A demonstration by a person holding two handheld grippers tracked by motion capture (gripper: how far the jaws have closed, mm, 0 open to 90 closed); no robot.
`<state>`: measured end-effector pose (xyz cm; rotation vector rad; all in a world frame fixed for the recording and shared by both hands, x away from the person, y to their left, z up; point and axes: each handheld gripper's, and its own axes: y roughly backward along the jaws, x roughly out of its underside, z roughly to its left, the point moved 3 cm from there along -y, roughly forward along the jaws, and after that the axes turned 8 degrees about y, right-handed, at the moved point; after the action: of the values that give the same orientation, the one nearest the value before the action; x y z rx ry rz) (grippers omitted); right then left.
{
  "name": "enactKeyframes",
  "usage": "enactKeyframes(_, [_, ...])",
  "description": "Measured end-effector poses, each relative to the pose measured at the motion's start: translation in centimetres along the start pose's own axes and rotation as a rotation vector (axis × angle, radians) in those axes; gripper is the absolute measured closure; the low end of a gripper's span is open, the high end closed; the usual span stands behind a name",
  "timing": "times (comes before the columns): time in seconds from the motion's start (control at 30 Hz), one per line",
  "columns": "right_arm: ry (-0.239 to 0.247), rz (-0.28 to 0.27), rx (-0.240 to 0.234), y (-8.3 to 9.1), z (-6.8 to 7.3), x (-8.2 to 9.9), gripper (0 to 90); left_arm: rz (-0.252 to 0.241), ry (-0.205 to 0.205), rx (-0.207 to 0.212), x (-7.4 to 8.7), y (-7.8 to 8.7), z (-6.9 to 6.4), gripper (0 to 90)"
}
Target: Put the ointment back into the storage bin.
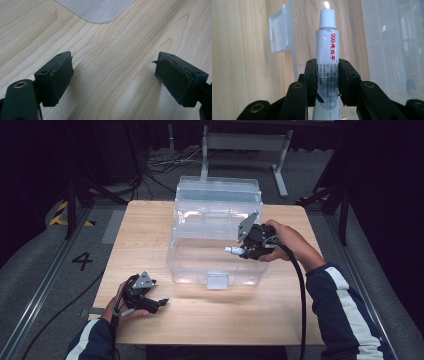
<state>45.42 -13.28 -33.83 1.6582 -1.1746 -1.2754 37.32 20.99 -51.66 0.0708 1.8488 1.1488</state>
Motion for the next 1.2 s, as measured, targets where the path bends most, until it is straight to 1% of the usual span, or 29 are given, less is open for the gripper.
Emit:
enactKeyframes(0.1, [-0.003,0.005,-0.008,-0.6,-0.3,-0.2,71.1,0.0,0.0,0.0,0.0,0.0,0.0,15.3])
enactKeyframes(0.17, [-0.011,0.017,-0.016,-1.4,-0.8,-0.2,71.1,0.0,0.0,0.0,0.0,0.0,0.0,15.3])
enactKeyframes(0.2, [-0.011,0.021,-0.011,-1.7,-0.9,-0.2,71.1,0.0,0.0,0.0,0.0,0.0,0.0,15.3])
enactKeyframes(0.27, [-0.013,0.038,-0.022,-2.5,-1.3,-0.2,71.1,0.0,0.0,0.0,0.0,0.0,0.0,15.3])
enactKeyframes(0.33, [-0.02,0.046,-0.026,-2.7,-1.4,-0.2,71.1,0.0,0.0,-0.001,0.0,0.0,0.0,15.3])
enactKeyframes(0.43, [-0.017,0.066,-0.034,-3.6,-1.7,-0.2,71.1,-0.001,0.001,-0.001,0.0,0.0,0.0,15.3])
enactKeyframes(0.5, [-0.026,0.075,-0.034,-4.0,-1.8,-0.2,71.1,-0.001,0.0,-0.001,0.0,0.0,0.0,15.4])
enactKeyframes(0.53, [-0.022,0.068,-0.028,-4.2,-1.9,-0.2,71.1,0.0,0.0,-0.001,0.0,0.0,0.0,15.3])
enactKeyframes(0.57, [-0.026,0.065,-0.035,-4.3,-2.0,-0.2,71.1,0.0,0.001,0.0,0.0,0.0,0.0,15.3])
enactKeyframes(0.63, [-0.018,0.073,-0.043,-4.6,-2.0,-0.2,71.1,0.0,0.0,-0.001,0.0,0.0,0.0,15.3])
enactKeyframes(0.67, [-0.017,0.078,-0.039,-4.7,-1.9,-0.2,71.1,0.0,0.0,-0.001,0.0,0.0,0.0,15.3])
enactKeyframes(0.7, [-0.025,0.078,-0.04,-4.8,-1.9,-0.2,71.1,-0.001,0.0,-0.001,0.0,0.0,0.0,15.3])
enactKeyframes(0.73, [-0.016,0.078,-0.038,-4.9,-1.9,-0.1,71.1,-0.001,0.0,-0.001,0.0,0.0,0.0,15.3])
enactKeyframes(0.83, [-0.022,0.069,-0.051,-5.1,-1.9,0.1,71.1,0.0,0.0,0.0,0.0,0.0,0.0,15.3])
enactKeyframes(0.87, [-0.025,0.068,-0.048,-5.2,-1.8,0.1,71.1,-0.001,0.0,-0.001,0.0,0.0,0.0,15.3])
enactKeyframes(0.97, [-0.024,0.084,-0.064,-5.7,-1.8,0.4,71.1,-0.001,0.0,-0.001,0.0,0.0,0.0,15.3])
enactKeyframes(1.0, [-0.027,0.091,-0.059,-5.8,-1.7,0.5,71.1,-0.001,0.001,0.0,0.0,0.0,0.0,15.3])
enactKeyframes(1.03, [-0.031,0.09,-0.068,-6.0,-1.7,0.6,71.1,-0.001,0.0,-0.001,0.0,0.0,0.0,15.3])
enactKeyframes(1.13, [-0.018,0.115,-0.071,-6.4,-1.8,0.7,71.1,-0.001,0.0,0.0,0.0,0.0,0.0,15.3])
enactKeyframes(1.17, [-0.018,0.115,-0.071,-6.4,-1.8,0.7,71.1,-0.001,0.0,0.0,0.0,0.0,0.0,15.3])
enactKeyframes(1.2, [-0.016,0.112,-0.085,-6.5,-1.8,0.7,71.1,-0.001,0.0,-0.001,0.0,0.0,0.0,15.3])
